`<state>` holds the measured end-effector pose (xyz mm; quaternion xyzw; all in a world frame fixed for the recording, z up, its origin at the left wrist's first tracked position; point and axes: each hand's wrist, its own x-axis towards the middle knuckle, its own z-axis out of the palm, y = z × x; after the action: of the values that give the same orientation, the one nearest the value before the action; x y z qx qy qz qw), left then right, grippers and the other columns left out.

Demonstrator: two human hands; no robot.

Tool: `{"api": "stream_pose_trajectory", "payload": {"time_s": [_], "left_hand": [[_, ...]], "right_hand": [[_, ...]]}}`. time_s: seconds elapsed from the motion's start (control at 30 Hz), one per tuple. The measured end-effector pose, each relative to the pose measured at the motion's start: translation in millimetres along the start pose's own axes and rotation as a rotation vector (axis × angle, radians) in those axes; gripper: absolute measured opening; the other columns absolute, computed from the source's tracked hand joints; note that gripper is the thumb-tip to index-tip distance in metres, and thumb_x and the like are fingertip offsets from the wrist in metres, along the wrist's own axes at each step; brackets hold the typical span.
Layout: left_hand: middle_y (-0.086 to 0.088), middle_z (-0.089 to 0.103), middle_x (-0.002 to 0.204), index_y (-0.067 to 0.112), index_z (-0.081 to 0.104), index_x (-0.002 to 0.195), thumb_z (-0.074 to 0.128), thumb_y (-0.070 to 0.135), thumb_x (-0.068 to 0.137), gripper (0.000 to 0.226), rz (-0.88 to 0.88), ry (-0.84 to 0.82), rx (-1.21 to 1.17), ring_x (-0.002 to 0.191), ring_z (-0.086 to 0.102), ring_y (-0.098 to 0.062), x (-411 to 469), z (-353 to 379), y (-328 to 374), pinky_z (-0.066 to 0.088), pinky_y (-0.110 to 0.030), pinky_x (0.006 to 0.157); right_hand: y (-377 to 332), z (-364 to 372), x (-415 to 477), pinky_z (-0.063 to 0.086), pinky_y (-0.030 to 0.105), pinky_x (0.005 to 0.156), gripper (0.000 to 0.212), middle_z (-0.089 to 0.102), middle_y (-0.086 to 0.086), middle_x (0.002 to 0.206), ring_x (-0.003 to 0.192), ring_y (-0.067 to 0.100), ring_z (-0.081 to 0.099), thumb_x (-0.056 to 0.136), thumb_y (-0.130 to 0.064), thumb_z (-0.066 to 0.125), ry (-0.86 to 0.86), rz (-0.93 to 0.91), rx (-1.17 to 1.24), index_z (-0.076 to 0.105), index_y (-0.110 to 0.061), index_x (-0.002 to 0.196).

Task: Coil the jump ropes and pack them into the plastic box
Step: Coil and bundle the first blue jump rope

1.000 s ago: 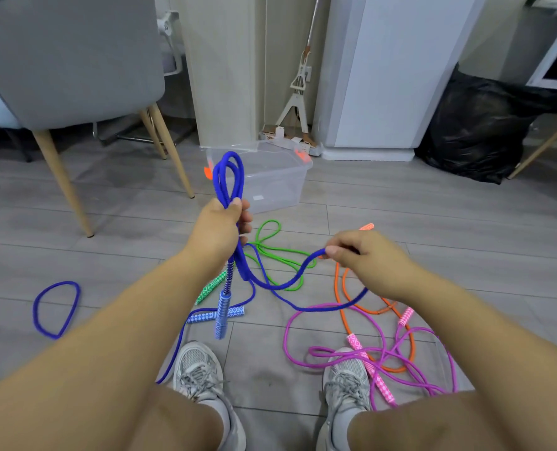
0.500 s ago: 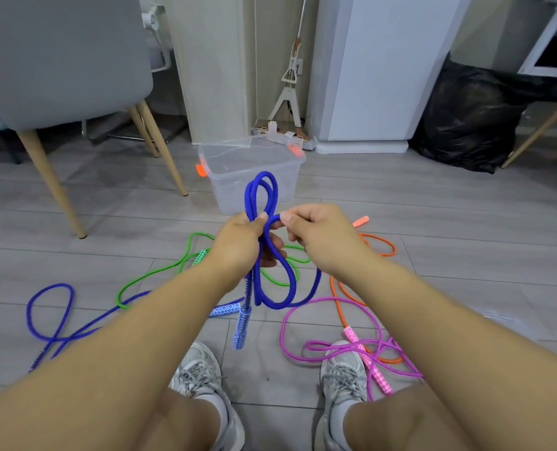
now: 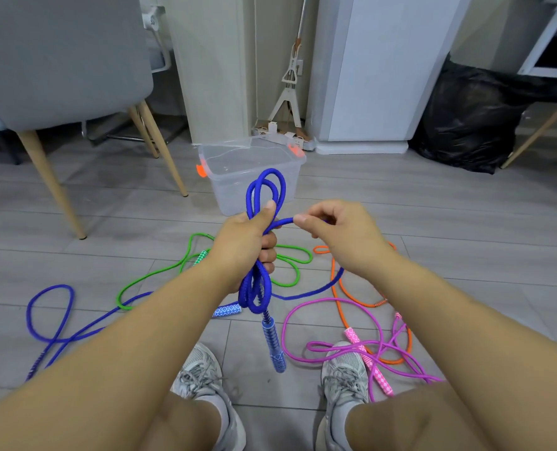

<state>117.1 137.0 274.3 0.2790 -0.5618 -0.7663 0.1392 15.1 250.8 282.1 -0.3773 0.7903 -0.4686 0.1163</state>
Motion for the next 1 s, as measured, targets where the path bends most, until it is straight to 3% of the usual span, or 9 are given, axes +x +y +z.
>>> {"api": "stream_pose_trajectory", "payload": {"time_s": [0.17, 0.3, 0.37, 0.47, 0.53, 0.63, 0.73, 0.8, 1.0], "left_hand": [[0.008, 0.022, 0.044, 0.018, 0.044, 0.07, 0.06, 0.031, 0.089, 0.029, 0.098, 0.033, -0.13, 0.037, 0.02, -0.007, 4, -18, 15, 0.023, -0.015, 0.037], [0.009, 0.023, 0.045, 0.021, 0.038, 0.066, 0.066, 0.023, 0.085, 0.033, 0.168, 0.096, -0.192, 0.037, 0.021, -0.006, 6, -44, 26, 0.025, -0.015, 0.037], [0.008, 0.024, 0.046, 0.018, 0.041, 0.067, 0.068, 0.015, 0.082, 0.031, 0.189, 0.102, -0.139, 0.037, 0.021, -0.006, 6, -49, 24, 0.025, -0.016, 0.037], [0.008, 0.03, 0.045, 0.015, 0.043, 0.073, 0.066, 0.004, 0.082, 0.027, 0.185, 0.103, -0.08, 0.035, 0.023, -0.006, 7, -46, 20, 0.027, -0.016, 0.036], [0.008, 0.028, 0.044, 0.015, 0.043, 0.072, 0.062, 0.007, 0.087, 0.025, 0.163, 0.096, -0.079, 0.036, 0.024, -0.006, 7, -40, 17, 0.028, -0.016, 0.037], [0.006, 0.027, 0.046, 0.013, 0.047, 0.077, 0.055, 0.021, 0.094, 0.02, 0.124, 0.074, -0.096, 0.037, 0.026, -0.007, 6, -28, 14, 0.03, -0.017, 0.038], [0.005, 0.033, 0.047, 0.011, 0.051, 0.079, 0.05, 0.028, 0.097, 0.024, 0.113, 0.071, -0.032, 0.038, 0.032, -0.008, 5, -18, 10, 0.031, -0.021, 0.043], [0.004, 0.038, 0.049, 0.01, 0.052, 0.081, 0.048, 0.028, 0.097, 0.024, 0.139, 0.065, 0.013, 0.039, 0.038, -0.008, 5, -13, 8, 0.033, -0.021, 0.042], [0.0, 0.047, 0.064, 0.008, 0.057, 0.086, 0.049, 0.022, 0.097, 0.02, 0.203, 0.086, 0.086, 0.045, 0.046, -0.009, 1, -4, 7, 0.04, -0.026, 0.045]], "right_hand": [[27, -30, -5, 0.032, 0.02, 0.052, 0.024, 0.042, -0.004, 0.056, 0.051, 0.005, 0.038, 0.082, -0.036, 0.066, -0.002, 0.014, -0.135, 0.064, -0.016, 0.07], [50, -52, -11, 0.034, 0.028, 0.06, 0.017, 0.045, -0.003, 0.061, 0.058, 0.012, 0.04, 0.089, -0.027, 0.06, 0.026, 0.044, -0.167, 0.066, -0.014, 0.081], [52, -53, -12, 0.037, 0.026, 0.064, 0.013, 0.049, -0.002, 0.066, 0.06, 0.008, 0.043, 0.092, -0.018, 0.056, 0.026, 0.045, -0.119, 0.065, -0.022, 0.084], [43, -46, -11, 0.034, 0.011, 0.056, 0.019, 0.046, -0.005, 0.067, 0.053, -0.001, 0.044, 0.095, -0.01, 0.049, 0.041, 0.033, -0.032, 0.064, -0.022, 0.095], [33, -37, -8, 0.033, 0.016, 0.058, 0.023, 0.042, -0.005, 0.066, 0.056, 0.002, 0.04, 0.095, -0.006, 0.047, 0.058, -0.008, -0.011, 0.062, -0.021, 0.104], [22, -20, -6, 0.035, 0.028, 0.061, 0.025, 0.04, 0.0, 0.066, 0.058, 0.012, 0.04, 0.094, -0.004, 0.047, 0.08, -0.039, 0.051, 0.065, -0.018, 0.104], [14, -2, -3, 0.04, 0.019, 0.053, 0.017, 0.046, -0.006, 0.06, 0.047, 0.001, 0.047, 0.091, -0.007, 0.056, 0.116, 0.032, 0.201, 0.06, -0.022, 0.099], [10, 7, -2, 0.041, 0.02, 0.049, 0.011, 0.05, -0.007, 0.052, 0.045, 0.002, 0.05, 0.086, -0.009, 0.064, 0.142, 0.096, 0.303, 0.057, -0.018, 0.084], [2, 25, -11, 0.037, 0.013, 0.046, 0.012, 0.056, -0.004, 0.06, 0.043, 0.0, 0.051, 0.084, -0.016, 0.067, 0.069, 0.078, 0.209, 0.058, -0.02, 0.077]]}}
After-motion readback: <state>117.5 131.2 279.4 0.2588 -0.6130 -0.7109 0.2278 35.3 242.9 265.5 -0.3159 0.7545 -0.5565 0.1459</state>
